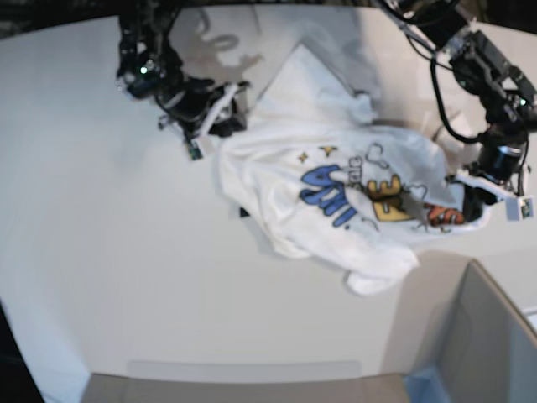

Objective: Layout the t-shirt on the table in an organized manner, then fold the t-shirt properly
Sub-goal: 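Drag the shirt with the left gripper while the right gripper grasps another edge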

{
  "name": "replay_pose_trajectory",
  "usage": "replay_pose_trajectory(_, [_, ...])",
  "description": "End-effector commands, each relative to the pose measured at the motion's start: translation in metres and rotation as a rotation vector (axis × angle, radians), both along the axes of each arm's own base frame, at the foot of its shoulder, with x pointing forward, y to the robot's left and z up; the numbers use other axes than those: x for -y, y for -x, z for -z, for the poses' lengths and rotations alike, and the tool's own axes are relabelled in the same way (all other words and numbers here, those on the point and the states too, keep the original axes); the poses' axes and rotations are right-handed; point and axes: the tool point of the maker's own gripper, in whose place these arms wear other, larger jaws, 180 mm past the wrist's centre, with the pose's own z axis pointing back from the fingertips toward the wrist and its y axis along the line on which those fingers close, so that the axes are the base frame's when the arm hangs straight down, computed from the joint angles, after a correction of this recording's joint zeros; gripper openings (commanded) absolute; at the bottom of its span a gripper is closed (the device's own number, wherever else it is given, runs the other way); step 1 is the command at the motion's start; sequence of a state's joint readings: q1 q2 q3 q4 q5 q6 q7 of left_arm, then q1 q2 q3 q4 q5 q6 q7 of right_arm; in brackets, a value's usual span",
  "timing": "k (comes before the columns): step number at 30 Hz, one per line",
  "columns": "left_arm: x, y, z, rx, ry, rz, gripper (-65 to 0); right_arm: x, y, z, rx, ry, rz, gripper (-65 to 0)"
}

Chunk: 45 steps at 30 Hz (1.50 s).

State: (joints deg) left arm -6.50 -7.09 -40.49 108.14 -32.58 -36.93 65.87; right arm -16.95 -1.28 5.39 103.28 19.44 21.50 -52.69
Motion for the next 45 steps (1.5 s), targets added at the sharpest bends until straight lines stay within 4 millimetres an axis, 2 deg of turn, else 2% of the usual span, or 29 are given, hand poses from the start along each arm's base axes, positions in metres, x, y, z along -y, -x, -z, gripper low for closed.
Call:
replay_pose_trajectory(1, [-0.002, -0.006, -0.019, 0.067, -0.017, 0.006, -65.0, -0.008, -0.001, -0.011, 0.031, -0.041, -0.035, -46.8])
replay_pose_trajectory(6, [-0.002, -0.003, -0.014, 0.053, -0.016, 0.006, -65.0, -0.023, 0.019, 0.001, -0.037, -0.105, -0.151, -46.7])
replay_pose_trajectory(12, [0.001, -0.001, -0.010, 0.039, -0.016, 0.014, -65.0, -0.028, 0.035, 0.015, -0.138, -0.187, -0.161, -46.7])
replay_pose_trajectory(20, [0.001, 0.008, 0.003, 0.001, -0.015, 0.014, -65.0, -0.024, 0.037, 0.018, -0.149, -0.177, -0.156, -46.8])
replay_pose_trajectory(31, [-0.001, 0.015, 0.009, -0.020, -0.014, 0.008, -65.0, -0.025, 0.036, 0.017, -0.146, -0.182, -0.154, -45.4])
replay_pose_trajectory(32, [-0.001, 0.015, 0.009, -0.020, -0.014, 0.008, -65.0, -0.024, 0.036, 0.018, -0.145, -0.180, -0.151, -43.9])
replay_pose_trajectory(37, [0.000, 0.016, 0.011, -0.027, -0.014, 0.013, -65.0, 0.008, 0.027, 0.021, -0.139, -0.153, -0.060, -35.5])
replay_pose_trajectory(42, [0.001, 0.015, 0.011, -0.027, -0.014, 0.014, -65.0, 0.030, 0.019, 0.021, -0.117, -0.141, -0.001, -35.5])
replay_pose_trajectory(45, [0.002, 0.015, 0.011, -0.027, -0.011, 0.016, -65.0, 0.026, 0.010, 0.021, -0.115, -0.190, 0.059, -35.5])
